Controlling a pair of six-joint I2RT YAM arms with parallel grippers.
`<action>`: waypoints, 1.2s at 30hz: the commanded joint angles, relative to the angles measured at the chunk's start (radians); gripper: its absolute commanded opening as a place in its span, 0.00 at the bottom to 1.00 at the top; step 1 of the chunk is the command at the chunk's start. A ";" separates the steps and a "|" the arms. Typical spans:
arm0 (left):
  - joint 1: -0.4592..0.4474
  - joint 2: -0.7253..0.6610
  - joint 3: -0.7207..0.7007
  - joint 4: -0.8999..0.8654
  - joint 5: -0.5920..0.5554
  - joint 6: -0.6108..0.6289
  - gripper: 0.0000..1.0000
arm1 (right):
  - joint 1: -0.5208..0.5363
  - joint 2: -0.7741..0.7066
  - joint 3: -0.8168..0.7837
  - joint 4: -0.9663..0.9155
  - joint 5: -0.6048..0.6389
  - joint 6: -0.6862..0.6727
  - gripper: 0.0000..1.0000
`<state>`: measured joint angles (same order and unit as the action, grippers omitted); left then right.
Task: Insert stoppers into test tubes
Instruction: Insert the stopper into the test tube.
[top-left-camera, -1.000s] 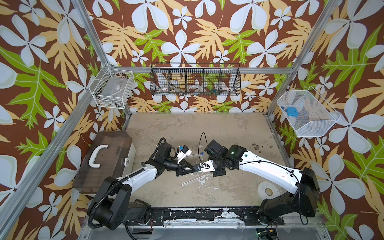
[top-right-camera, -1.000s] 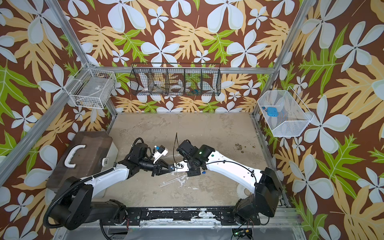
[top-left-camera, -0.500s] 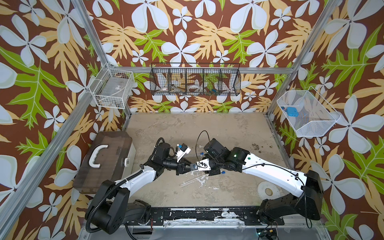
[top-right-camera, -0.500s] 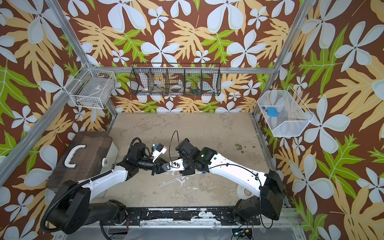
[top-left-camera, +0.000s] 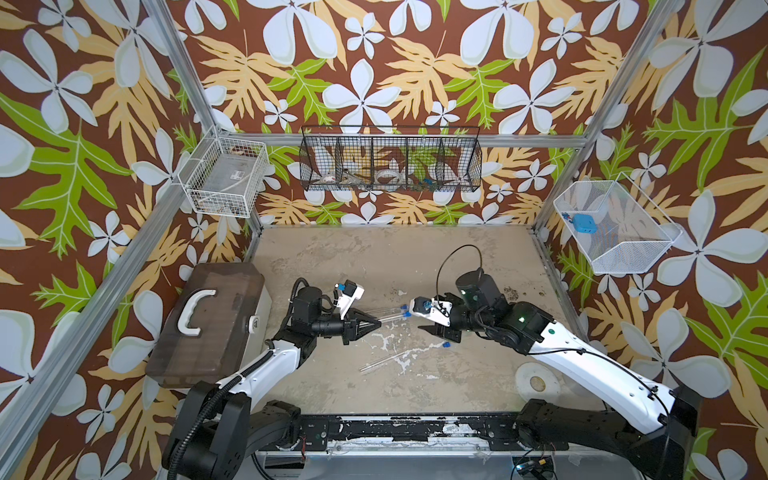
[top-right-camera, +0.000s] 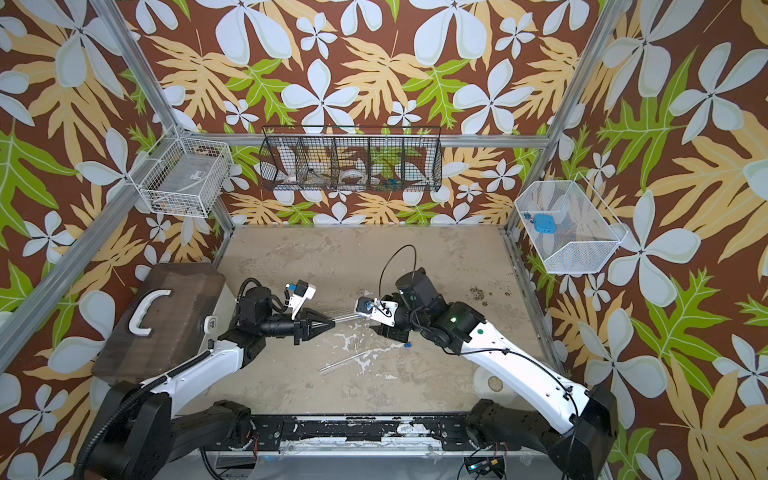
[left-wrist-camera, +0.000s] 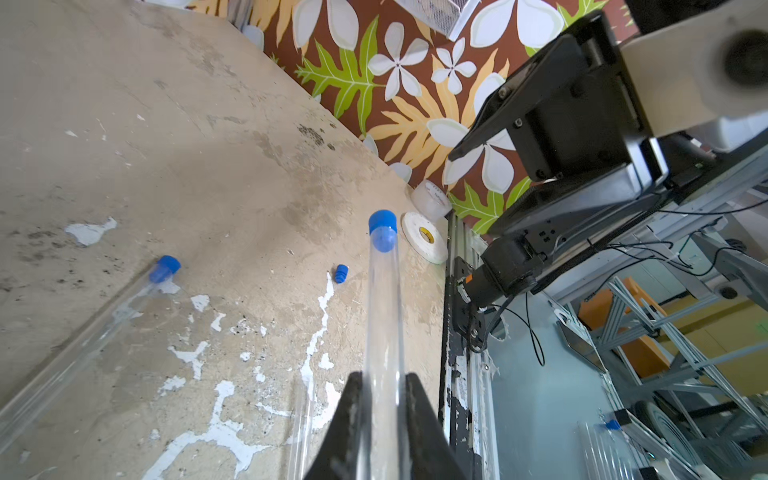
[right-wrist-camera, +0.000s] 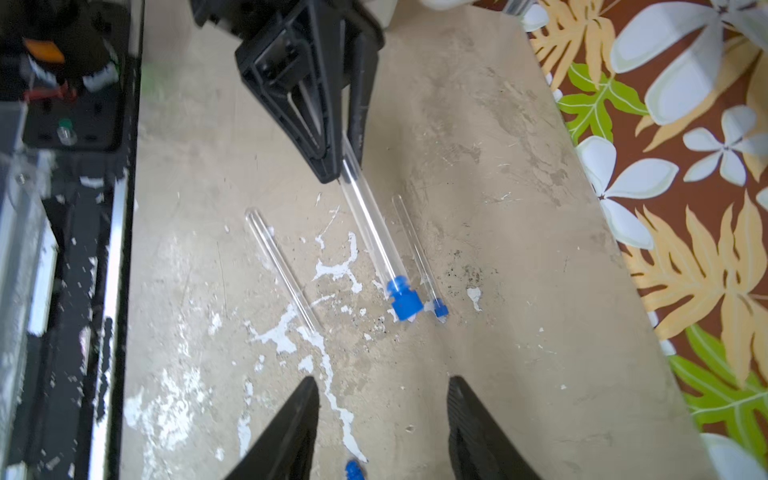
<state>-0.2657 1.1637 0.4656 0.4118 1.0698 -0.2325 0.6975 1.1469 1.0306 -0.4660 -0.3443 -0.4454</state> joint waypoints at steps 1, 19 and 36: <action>0.024 -0.023 -0.015 0.114 -0.022 -0.088 0.00 | -0.059 0.001 -0.011 0.165 -0.129 0.319 0.51; 0.097 -0.085 -0.051 0.310 -0.040 -0.277 0.00 | -0.224 0.304 0.117 0.332 -0.567 0.954 0.36; 0.097 -0.082 -0.082 0.392 0.015 -0.287 0.00 | -0.184 0.344 0.146 0.361 -0.556 0.976 0.25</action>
<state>-0.1711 1.0828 0.3851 0.7513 1.0588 -0.5037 0.5125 1.4864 1.1736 -0.1036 -0.8742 0.5434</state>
